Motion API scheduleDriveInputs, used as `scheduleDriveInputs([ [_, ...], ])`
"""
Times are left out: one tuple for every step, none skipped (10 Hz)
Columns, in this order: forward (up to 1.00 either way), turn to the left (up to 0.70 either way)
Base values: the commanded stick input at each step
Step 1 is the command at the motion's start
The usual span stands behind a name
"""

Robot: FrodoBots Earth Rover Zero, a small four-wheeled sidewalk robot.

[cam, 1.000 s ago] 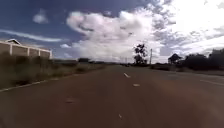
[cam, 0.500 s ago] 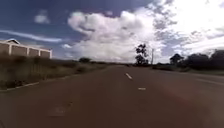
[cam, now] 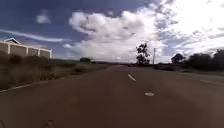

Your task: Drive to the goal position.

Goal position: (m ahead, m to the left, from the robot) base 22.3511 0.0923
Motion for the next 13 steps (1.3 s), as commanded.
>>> scheduleDriveInputs([
  [1.00, 0.00],
  [1.00, 0.00],
  [1.00, 0.00],
  [1.00, 0.00],
  [1.00, 0.00],
  [1.00, 0.00],
  [1.00, 0.00],
  [1.00, 0.00],
  [1.00, 0.00],
  [1.00, 0.00],
  [1.00, 0.00],
  [1.00, 0.00],
  [1.00, 0.00],
])
